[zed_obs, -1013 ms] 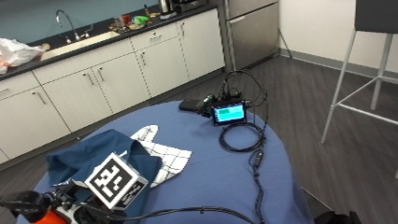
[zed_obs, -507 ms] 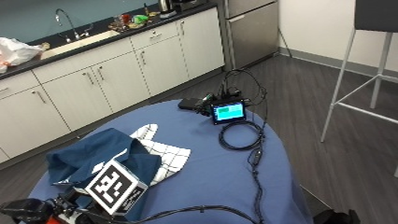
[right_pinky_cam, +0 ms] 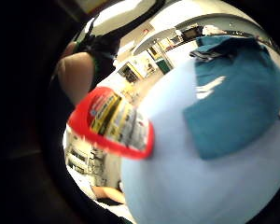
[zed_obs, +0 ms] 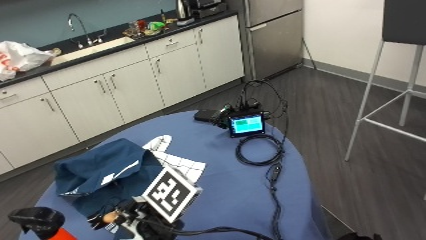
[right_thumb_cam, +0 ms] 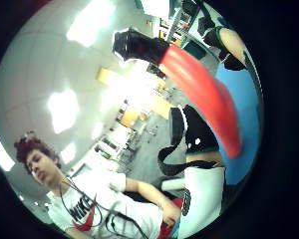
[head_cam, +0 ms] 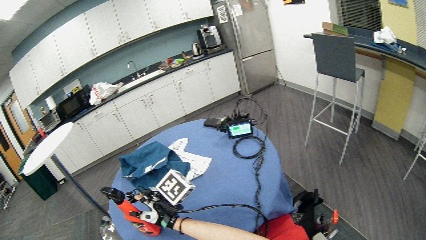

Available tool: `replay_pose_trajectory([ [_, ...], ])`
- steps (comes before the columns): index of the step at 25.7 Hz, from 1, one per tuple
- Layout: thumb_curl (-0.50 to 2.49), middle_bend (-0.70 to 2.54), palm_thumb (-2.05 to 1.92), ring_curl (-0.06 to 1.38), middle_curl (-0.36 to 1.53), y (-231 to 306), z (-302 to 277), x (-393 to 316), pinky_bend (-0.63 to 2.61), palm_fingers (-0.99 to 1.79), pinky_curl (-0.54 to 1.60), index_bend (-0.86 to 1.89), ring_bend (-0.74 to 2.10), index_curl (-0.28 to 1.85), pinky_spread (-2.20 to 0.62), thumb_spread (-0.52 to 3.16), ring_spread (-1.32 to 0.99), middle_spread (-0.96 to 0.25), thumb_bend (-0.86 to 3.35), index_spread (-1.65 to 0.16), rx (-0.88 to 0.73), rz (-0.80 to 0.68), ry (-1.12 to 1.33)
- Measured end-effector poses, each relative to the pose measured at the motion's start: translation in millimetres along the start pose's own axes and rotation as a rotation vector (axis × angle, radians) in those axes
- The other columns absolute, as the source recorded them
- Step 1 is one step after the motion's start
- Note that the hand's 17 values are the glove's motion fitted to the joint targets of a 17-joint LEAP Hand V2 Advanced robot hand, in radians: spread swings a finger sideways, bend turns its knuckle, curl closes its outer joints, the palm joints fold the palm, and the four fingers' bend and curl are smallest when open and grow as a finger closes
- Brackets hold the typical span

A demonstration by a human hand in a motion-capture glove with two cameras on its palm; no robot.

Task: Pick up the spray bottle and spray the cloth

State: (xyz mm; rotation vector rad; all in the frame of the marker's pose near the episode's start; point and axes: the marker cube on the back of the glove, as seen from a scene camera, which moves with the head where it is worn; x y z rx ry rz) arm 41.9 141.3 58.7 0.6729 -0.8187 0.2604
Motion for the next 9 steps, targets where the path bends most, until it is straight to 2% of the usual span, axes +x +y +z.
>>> replay_pose_trajectory([
  [6,0.52,0.37,0.78,0.34,0.42,50.5,-89.4,18.3,0.31,0.77,0.29,0.23,0.27,0.27,0.16,1.09,-0.07,-0.09,-0.04,-0.32,0.009,0.048,0.353],
  [9,0.51,0.34,0.76,0.33,0.41,69.7,-112.9,21.2,0.26,0.78,0.28,0.27,0.22,0.30,0.18,1.10,-0.06,-0.09,-0.03,-0.32,0.010,0.102,0.421],
])
